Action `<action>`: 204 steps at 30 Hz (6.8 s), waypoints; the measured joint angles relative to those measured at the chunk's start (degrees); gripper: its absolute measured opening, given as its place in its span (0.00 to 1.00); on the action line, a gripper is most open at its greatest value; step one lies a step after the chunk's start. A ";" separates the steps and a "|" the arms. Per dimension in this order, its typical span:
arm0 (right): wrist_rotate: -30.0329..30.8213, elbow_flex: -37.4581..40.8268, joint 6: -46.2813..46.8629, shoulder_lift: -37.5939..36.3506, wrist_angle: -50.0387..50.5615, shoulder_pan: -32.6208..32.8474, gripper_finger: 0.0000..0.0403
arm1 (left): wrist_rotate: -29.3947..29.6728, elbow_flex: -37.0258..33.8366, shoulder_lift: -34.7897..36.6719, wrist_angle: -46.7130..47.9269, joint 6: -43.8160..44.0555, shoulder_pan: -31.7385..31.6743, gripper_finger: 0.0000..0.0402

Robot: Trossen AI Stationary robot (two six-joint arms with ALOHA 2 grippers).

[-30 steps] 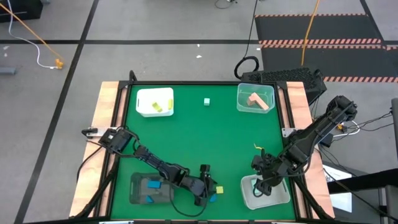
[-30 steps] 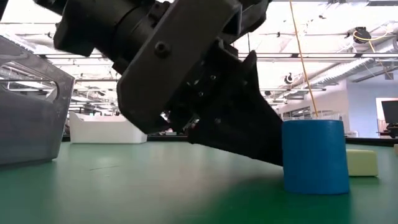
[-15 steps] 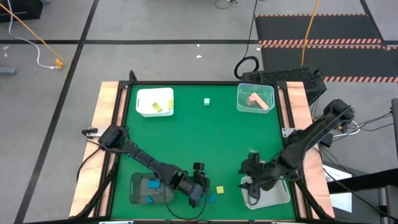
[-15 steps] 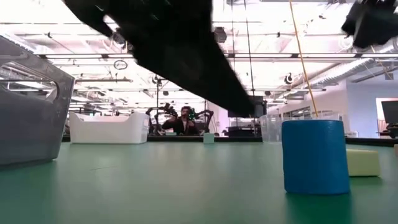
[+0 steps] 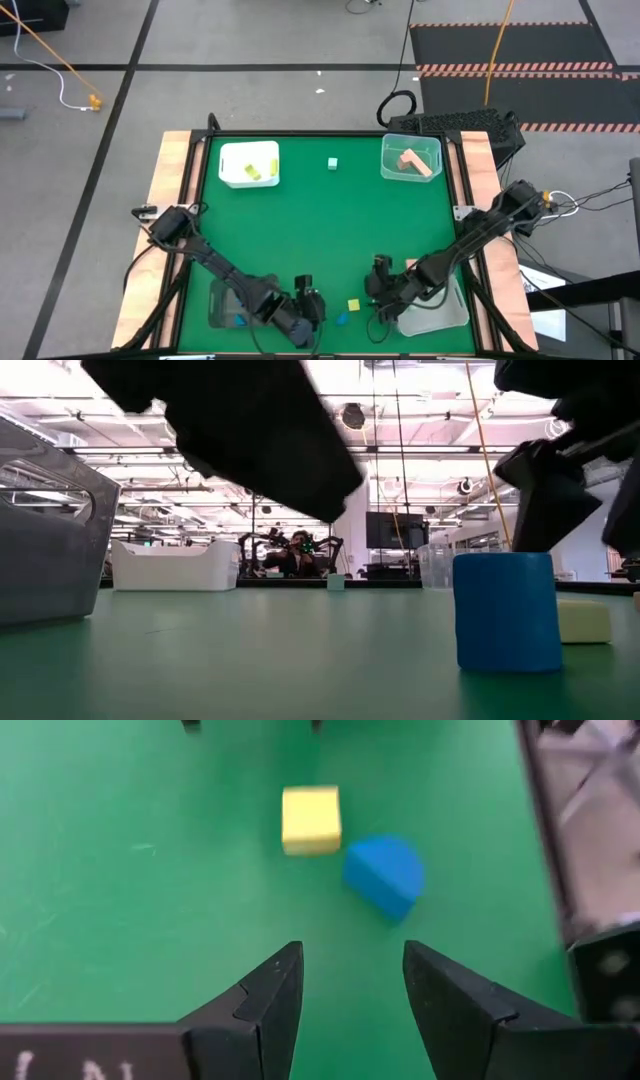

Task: Sort & place blocks by color
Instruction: Put the green block into the white bin

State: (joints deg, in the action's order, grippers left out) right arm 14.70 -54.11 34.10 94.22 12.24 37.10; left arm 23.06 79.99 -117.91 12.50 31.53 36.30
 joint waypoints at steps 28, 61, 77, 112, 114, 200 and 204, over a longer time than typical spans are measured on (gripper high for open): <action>-1.01 -0.02 -8.26 -1.61 -15.37 -0.33 0.73 | 1.15 -0.02 0.00 -3.76 5.84 1.61 0.44; -7.02 -0.02 -14.69 5.77 -13.91 -1.57 0.70 | 1.13 -0.02 0.00 -3.70 5.69 1.50 0.44; -4.87 -0.07 -14.95 10.62 -17.35 -1.75 0.54 | 1.13 -0.04 0.00 -3.65 5.84 0.91 0.44; 14.43 0.00 -27.28 -8.30 -7.97 -6.32 0.29 | 7.46 -0.04 12.61 -4.98 46.72 -9.43 0.44; 16.23 0.00 -27.52 -9.27 -7.49 -6.32 0.29 | 7.47 -0.04 12.61 -3.48 48.64 -9.69 0.44; 8.12 0.02 -24.73 -24.01 3.64 -42.66 0.62 | 6.97 -1.66 29.19 58.10 31.52 -54.38 0.16; 6.03 0.02 -27.32 -20.75 -2.88 -45.64 0.62 | 5.43 -5.69 28.96 58.02 27.59 -58.95 0.16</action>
State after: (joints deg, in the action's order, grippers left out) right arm 20.73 -54.08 6.78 73.47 9.36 -8.54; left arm 28.49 74.30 -88.95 70.51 59.12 -22.64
